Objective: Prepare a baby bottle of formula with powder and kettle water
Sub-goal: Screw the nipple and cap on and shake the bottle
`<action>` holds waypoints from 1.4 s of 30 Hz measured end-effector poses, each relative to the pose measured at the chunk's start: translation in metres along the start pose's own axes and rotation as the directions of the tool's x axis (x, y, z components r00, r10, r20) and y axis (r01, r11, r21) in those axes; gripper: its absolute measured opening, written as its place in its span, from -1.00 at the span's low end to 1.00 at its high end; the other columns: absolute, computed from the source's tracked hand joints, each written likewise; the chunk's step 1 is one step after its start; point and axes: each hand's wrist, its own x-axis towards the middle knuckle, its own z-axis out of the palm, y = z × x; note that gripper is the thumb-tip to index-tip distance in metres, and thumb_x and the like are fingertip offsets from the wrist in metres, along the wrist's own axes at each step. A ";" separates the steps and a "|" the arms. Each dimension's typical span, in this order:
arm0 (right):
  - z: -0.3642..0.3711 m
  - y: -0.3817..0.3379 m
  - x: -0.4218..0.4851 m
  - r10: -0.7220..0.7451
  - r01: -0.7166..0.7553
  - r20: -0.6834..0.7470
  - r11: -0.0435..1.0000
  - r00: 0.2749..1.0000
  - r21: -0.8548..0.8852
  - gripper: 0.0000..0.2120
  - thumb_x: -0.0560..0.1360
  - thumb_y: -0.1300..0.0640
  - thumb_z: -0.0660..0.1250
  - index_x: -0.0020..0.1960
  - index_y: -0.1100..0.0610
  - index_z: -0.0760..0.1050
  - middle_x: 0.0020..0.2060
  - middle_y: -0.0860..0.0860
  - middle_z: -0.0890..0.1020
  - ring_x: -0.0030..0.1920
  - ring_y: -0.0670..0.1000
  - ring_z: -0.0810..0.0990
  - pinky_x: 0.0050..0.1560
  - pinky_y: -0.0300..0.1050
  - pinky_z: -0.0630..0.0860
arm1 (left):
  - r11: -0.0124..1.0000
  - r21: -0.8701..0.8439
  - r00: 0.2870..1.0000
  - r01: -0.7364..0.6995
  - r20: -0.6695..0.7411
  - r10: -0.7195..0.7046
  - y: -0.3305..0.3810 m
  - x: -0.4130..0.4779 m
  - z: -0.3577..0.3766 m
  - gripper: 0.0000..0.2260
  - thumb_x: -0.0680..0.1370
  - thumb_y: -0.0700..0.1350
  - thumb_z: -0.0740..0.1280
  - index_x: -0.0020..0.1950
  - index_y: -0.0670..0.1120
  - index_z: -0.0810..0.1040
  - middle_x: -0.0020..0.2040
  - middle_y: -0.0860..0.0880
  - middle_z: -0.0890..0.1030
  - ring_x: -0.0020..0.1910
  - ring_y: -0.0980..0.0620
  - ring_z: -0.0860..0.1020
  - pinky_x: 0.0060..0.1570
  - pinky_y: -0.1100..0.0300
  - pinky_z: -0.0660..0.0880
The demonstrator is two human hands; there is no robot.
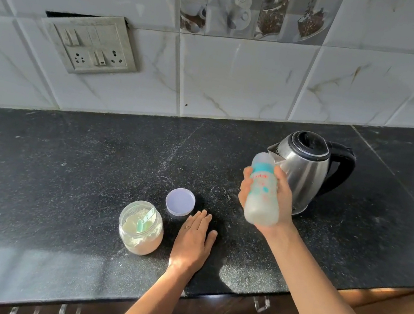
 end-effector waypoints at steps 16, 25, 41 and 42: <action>0.007 0.006 0.000 -0.193 0.130 -0.194 0.947 0.962 -0.294 -0.60 0.53 -0.13 0.20 0.24 0.10 0.47 0.16 0.13 0.59 0.02 0.10 0.67 0.02 -0.06 0.59 | 1.000 0.018 1.000 0.002 0.017 -0.003 -0.001 0.002 0.001 -0.56 0.64 0.07 0.07 0.48 -0.06 0.27 0.51 0.00 0.24 0.51 0.10 0.10 0.42 0.30 -0.18; 0.010 0.007 0.005 -0.087 0.079 -0.202 0.996 0.976 -0.050 -0.43 0.49 -0.10 0.26 0.39 0.20 0.36 -0.03 0.14 0.60 -0.27 0.06 0.63 -0.29 -0.12 0.61 | 1.000 0.021 1.000 0.001 0.019 -0.002 -0.001 0.001 0.001 -0.43 0.58 0.18 -0.11 0.48 -0.06 0.28 0.51 0.00 0.26 0.51 0.10 0.11 0.42 0.30 -0.17; 0.008 0.002 0.002 -0.067 0.046 -0.056 0.948 0.996 -0.316 -0.28 0.17 0.01 0.59 0.24 0.19 0.41 -0.07 0.08 0.61 -0.28 0.03 0.60 -0.32 -0.11 0.58 | 1.000 0.003 1.000 0.001 0.014 -0.001 -0.003 0.002 0.001 -0.57 0.64 0.07 0.07 0.47 -0.06 0.29 0.51 0.01 0.25 0.51 0.10 0.10 0.43 0.30 -0.16; 0.008 -0.001 0.004 -0.103 0.076 -0.111 0.972 0.988 -0.223 -0.32 0.21 0.01 0.56 0.24 0.17 0.42 -0.04 0.07 0.61 -0.27 0.03 0.62 -0.30 -0.12 0.59 | 1.000 0.004 1.000 0.000 0.017 0.000 -0.003 0.001 0.002 -0.57 0.64 0.07 0.07 0.48 -0.05 0.28 0.51 0.01 0.24 0.51 0.11 0.10 0.43 0.30 -0.16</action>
